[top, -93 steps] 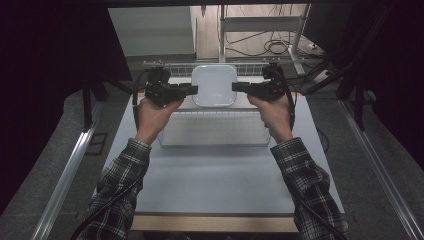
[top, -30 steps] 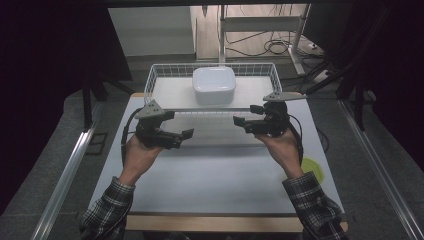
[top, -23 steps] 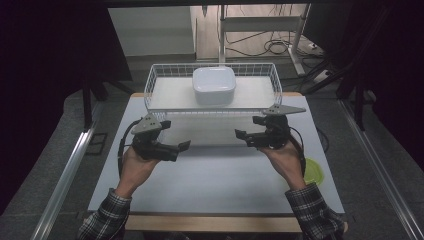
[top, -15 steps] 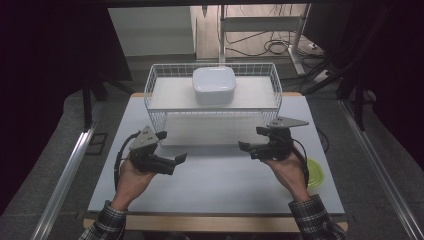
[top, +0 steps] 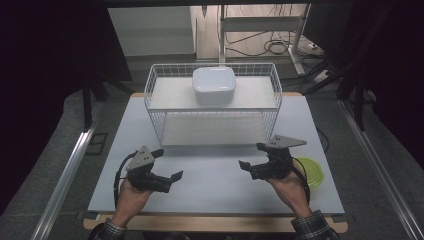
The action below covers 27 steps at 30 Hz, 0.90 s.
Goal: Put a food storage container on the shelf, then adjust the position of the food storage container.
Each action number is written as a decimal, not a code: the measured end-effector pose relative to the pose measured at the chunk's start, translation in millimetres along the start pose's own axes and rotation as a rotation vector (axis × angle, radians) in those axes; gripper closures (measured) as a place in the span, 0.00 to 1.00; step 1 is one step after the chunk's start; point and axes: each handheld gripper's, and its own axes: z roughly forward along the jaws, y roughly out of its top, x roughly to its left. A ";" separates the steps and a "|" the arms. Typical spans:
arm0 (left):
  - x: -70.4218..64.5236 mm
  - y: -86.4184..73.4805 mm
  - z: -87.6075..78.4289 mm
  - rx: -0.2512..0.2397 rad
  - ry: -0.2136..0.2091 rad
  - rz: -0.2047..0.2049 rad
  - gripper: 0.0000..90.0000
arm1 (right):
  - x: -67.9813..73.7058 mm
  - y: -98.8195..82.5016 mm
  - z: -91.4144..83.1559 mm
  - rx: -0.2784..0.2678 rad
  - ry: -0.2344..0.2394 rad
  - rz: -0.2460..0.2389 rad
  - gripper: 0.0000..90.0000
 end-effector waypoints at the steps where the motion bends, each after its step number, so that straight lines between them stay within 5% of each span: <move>1: -0.4 -3.9 1.0 0.009 0.012 0.001 0.00 | 0.8 -3.9 -0.2 0.005 -0.003 0.004 0.08; 11: -4.9 -32.0 -0.2 0.062 0.048 0.000 0.00 | 7.6 -41.7 -1.8 0.076 -0.028 0.018 0.09; 21: -6.3 -35.0 1.1 0.071 0.070 0.021 0.00 | 14.3 -46.0 5.6 0.119 -0.028 0.019 0.04; 27: -5.7 -35.7 2.0 0.077 0.069 0.014 0.00 | 6.8 -43.6 -6.0 0.147 -0.095 0.016 0.35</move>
